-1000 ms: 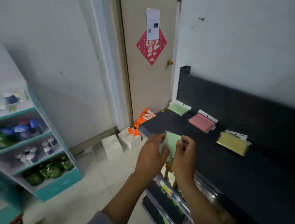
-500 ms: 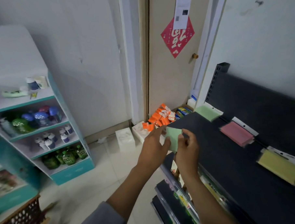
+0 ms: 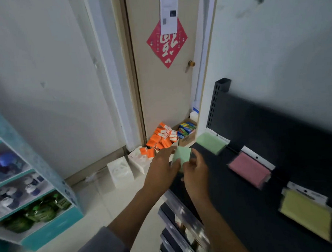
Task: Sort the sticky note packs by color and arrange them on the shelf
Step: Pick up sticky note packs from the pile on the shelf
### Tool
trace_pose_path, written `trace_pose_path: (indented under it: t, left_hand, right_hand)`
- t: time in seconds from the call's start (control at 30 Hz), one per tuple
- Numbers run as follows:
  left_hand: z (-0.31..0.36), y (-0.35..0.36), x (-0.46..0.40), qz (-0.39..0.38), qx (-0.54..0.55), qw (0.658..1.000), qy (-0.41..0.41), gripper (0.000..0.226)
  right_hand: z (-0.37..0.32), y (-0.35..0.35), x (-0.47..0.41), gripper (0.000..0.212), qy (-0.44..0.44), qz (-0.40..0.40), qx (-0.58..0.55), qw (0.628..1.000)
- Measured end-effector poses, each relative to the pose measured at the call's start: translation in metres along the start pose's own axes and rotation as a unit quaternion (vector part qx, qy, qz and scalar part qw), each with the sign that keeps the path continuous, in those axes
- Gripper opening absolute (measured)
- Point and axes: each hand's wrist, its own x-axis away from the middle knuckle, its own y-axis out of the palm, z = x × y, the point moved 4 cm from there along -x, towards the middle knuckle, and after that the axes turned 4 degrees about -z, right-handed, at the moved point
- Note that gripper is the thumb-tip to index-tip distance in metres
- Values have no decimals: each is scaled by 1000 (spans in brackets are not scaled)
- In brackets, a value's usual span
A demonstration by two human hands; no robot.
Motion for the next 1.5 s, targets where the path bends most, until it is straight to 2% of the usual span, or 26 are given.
trace_pose_path:
  t: [0.1, 0.33, 0.53, 0.63, 0.73, 0.83, 0.93, 1.07, 1.2, 1.3, 1.5]
  left_hand:
    - [-3, 16, -22, -20, -9, 1000, 13, 46]
    - [-15, 48, -60, -100, -35, 994, 22, 53]
    - [-28, 68, -93, -158, -38, 986, 43, 55]
    - [-29, 76, -112, -203, -23, 977, 65, 55]
    - [-35, 82, -127, -237, -36, 966, 93, 50]
    - [-42, 85, -136, -249, -30, 960, 128, 47]
    - [-45, 84, -141, -273, -4, 949, 160, 44]
    - [-46, 78, -149, -268, 46, 945, 184, 39]
    - [-48, 69, -151, -253, 67, 946, 191, 31]
    - [-39, 65, -153, -238, 69, 945, 214, 16]
    - [7, 83, -130, -324, 119, 891, 295, 3]
  right_hand:
    - [7, -3, -22, 56, -2, -2, 34, 999]
    - [21, -15, -51, 54, 12, -5, 132, 991]
    - [41, -13, -84, 43, 25, 44, 224, 973]
    - [46, -16, -99, 48, 44, 62, 278, 958]
    - [50, -18, -106, 42, 62, 52, 282, 956]
    - [47, -18, -105, 50, 83, 59, 285, 953]
    - [32, -16, -96, 47, 92, 74, 276, 954]
    - [27, -21, -88, 49, 115, 101, 235, 960]
    - [28, -19, -81, 44, 113, 153, 204, 960]
    - [28, -21, -77, 41, 100, 208, 203, 952]
    - [18, -33, -46, 25, 56, 325, 176, 928]
